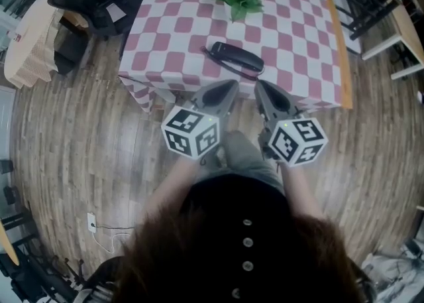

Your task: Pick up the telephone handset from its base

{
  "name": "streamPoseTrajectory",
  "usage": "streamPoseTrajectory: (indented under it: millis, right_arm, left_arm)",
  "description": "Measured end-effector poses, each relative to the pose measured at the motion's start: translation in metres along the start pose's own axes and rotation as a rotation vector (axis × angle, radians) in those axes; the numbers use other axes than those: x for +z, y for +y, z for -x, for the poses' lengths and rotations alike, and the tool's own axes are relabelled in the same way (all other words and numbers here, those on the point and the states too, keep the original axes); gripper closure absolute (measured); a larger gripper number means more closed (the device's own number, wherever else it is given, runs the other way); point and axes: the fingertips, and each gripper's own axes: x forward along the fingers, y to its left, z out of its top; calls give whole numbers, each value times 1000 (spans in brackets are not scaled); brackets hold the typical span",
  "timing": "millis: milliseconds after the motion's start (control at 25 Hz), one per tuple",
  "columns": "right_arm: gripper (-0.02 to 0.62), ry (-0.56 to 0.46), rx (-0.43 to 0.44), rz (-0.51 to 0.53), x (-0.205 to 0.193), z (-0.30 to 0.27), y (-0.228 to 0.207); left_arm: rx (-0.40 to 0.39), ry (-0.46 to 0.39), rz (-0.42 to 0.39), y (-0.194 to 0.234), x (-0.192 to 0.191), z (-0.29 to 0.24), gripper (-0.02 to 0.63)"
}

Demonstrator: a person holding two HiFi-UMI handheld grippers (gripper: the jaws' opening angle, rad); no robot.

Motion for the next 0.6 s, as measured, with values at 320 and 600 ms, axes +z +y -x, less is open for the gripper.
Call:
streamPoseTrajectory:
  millis: [320,600]
  right_arm:
    - [586,48,77,37,7,-30,-11]
    - [586,87,116,39,12,-54,-29]
  left_arm:
    - [29,-3,20,17,7,-24,600]
    - [59,8,45,30,6,-45,601]
